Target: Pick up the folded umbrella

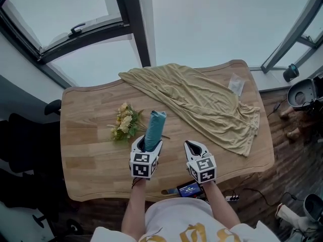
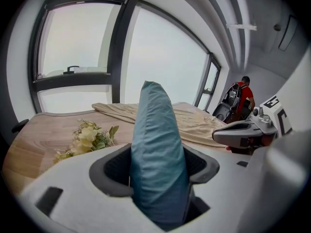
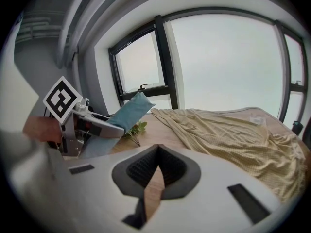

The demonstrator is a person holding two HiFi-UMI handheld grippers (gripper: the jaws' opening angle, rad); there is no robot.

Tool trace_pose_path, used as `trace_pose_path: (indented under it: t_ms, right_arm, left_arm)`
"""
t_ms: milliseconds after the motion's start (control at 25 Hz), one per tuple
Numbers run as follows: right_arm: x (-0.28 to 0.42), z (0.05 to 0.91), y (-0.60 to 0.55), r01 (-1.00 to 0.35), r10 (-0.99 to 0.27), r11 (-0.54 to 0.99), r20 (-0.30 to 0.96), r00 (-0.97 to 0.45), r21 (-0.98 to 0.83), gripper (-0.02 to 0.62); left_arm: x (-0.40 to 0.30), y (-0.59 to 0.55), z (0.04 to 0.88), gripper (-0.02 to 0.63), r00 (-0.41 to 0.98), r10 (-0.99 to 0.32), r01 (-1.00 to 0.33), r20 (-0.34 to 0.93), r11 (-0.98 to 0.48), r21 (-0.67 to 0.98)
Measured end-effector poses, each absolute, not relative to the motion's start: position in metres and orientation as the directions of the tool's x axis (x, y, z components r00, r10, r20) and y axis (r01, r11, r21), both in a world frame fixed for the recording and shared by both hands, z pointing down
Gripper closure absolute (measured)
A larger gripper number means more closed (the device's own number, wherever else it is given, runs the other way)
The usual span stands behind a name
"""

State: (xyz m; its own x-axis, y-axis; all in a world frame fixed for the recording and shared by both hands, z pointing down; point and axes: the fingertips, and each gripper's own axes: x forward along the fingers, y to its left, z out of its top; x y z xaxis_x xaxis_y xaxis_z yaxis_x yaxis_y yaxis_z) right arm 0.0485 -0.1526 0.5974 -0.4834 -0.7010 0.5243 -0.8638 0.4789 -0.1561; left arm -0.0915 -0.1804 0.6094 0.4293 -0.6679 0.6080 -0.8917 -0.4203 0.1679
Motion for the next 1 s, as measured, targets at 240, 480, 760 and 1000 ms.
trace_pose_path:
  t_ms: [240,480,760,1000]
  right_arm:
    - [0.054,0.582,-0.146,-0.870,-0.724,0.475,0.503,-0.472,-0.133,0.584]
    - [0.050,0.571,-0.135,-0.865,-0.732,0.487,0.482,-0.481,-0.124,0.584]
    - [0.042,0.547,-0.124,-0.863,-0.767,0.495,0.415,-0.490,-0.104,0.584]
    - [0.029,0.525,-0.110,-0.856,-0.778,0.509,0.374,-0.504,-0.093,0.584]
  left_arm:
    - [-0.100,-0.167,0.594,0.298,0.428,-0.695,-0.898,0.578,-0.401,0.182]
    - [-0.105,-0.148,0.586,0.298,0.425,-0.717,-0.902,0.552,-0.389,0.189]
    - [-0.112,-0.128,0.572,0.298,0.427,-0.741,-0.903,0.518,-0.382,0.197]
    - [-0.117,-0.112,0.552,0.298,0.418,-0.778,-0.908,0.469,-0.375,0.187]
